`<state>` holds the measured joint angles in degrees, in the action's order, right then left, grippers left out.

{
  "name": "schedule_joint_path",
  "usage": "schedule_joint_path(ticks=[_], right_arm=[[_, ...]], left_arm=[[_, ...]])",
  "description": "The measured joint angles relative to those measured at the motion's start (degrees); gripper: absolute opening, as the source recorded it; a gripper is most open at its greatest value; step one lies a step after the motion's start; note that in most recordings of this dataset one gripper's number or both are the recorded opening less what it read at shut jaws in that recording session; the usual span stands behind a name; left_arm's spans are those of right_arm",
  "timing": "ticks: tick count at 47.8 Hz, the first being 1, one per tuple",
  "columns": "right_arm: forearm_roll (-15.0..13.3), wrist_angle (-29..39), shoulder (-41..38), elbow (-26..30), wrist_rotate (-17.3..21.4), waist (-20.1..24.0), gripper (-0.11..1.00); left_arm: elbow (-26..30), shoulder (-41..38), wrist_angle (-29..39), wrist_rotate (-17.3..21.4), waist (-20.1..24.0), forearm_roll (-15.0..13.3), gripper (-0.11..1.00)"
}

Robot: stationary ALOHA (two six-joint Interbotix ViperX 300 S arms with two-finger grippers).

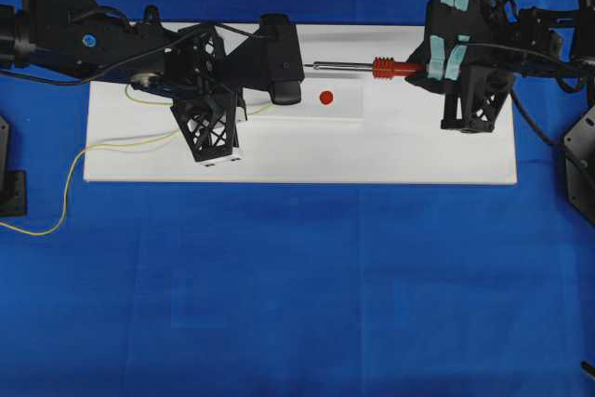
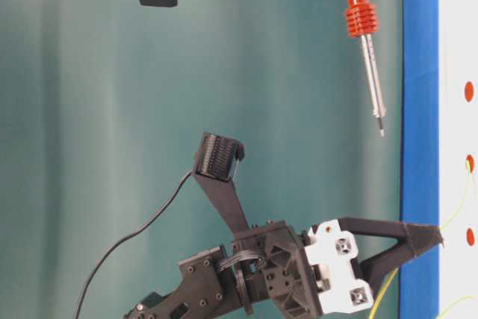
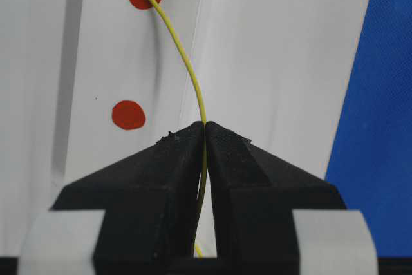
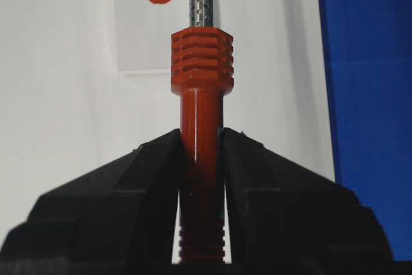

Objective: Touch the tip of the soldering iron to the tip of the solder at the mark.

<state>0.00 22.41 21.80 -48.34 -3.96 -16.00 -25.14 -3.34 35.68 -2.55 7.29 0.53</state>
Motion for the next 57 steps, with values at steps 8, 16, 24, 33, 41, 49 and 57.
schedule_joint_path(ticks=[8,16,24,33,41,49,57], right_arm=[[0.0,-0.2,-1.5,0.1,0.2,0.2,0.06],[0.1,-1.0,-5.1,0.8,0.2,1.4,0.06],[0.2,-3.2,-8.0,1.5,0.2,2.1,0.06],[0.1,-5.6,-10.6,1.9,0.2,3.2,0.06],[0.2,-7.2,-12.8,1.9,0.2,3.1,0.06],[0.1,-8.1,-14.3,1.9,0.2,2.6,0.06],[0.2,-8.3,-14.9,1.9,0.2,2.5,0.06]], left_arm=[[0.0,0.0,0.4,0.0,0.0,0.0,0.02],[0.0,-0.1,1.1,0.0,0.0,0.0,0.02],[-0.1,0.0,1.4,0.0,0.0,0.0,0.02],[0.0,-0.1,1.6,0.0,0.0,-0.1,0.02],[-0.1,-0.1,1.6,0.1,0.0,0.0,0.02],[0.0,0.0,1.6,0.2,0.0,-0.1,0.02],[0.0,-0.1,1.5,0.2,0.0,-0.1,0.02]])
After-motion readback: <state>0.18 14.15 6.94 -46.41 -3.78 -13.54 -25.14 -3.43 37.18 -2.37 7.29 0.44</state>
